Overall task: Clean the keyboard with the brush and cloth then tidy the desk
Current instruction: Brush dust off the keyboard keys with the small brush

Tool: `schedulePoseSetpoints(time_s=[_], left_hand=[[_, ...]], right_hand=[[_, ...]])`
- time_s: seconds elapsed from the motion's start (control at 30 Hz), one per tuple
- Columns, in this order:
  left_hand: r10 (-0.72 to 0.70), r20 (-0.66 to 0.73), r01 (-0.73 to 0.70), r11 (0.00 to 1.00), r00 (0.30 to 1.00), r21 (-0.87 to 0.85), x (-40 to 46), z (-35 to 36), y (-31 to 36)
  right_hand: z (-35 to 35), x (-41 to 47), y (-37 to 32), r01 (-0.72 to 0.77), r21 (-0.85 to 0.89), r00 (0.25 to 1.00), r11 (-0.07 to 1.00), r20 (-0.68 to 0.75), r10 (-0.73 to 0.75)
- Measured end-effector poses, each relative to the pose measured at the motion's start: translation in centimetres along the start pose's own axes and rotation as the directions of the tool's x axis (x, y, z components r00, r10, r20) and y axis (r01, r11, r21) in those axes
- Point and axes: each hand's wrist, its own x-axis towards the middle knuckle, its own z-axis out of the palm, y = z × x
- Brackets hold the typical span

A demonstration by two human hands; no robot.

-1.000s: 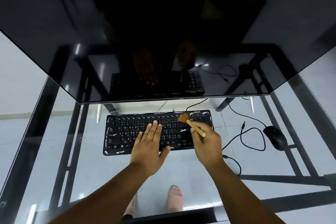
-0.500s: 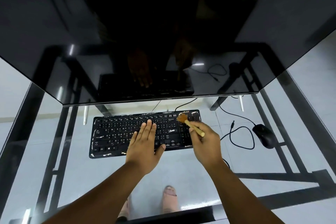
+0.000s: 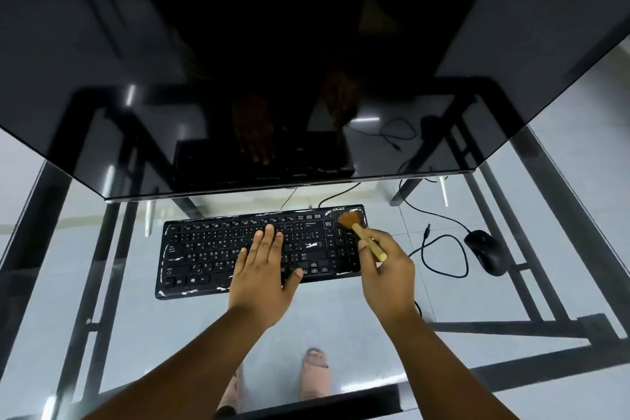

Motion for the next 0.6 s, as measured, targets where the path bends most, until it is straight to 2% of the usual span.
schedulePoseSetpoints(time_s=[0.07,0.17,0.23,0.37,0.5,0.6], left_hand=[[-0.009,0.002,0.009,1.0,1.0,0.014,0.0,0.0,0.1],[-0.026,-0.002,0.026,0.999,1.0,0.019,0.0,0.1,0.3],[-0.034,-0.002,0.034,0.999,0.999,0.015,-0.1,0.1,0.5],[-0.057,-0.003,0.057,0.998,0.998,0.005,-0.1,0.0,0.8],[-0.07,-0.022,0.069,0.997,0.997,-0.025,-0.5,-0.3,0.2],[-0.074,-0.035,0.073,0.997,0.997,-0.032,-1.0,-0.9,-1.3]], right_hand=[[-0.1,-0.1,0.0,0.018,-0.002,0.996,1.0,0.083,-0.018],[-0.4,0.3,0.4,0.001,-0.1,1.0,0.995,-0.012,-0.002],[-0.3,0.4,0.0,0.044,-0.123,0.998,0.991,-0.033,-0.049],[0.2,0.2,-0.7,0.15,-0.087,0.986,0.985,0.087,-0.143],[-0.3,0.4,-0.4,0.117,-0.257,0.99,0.959,-0.041,-0.132],[0.4,0.1,-1.5,0.199,-0.169,0.98,0.965,0.012,-0.2]])
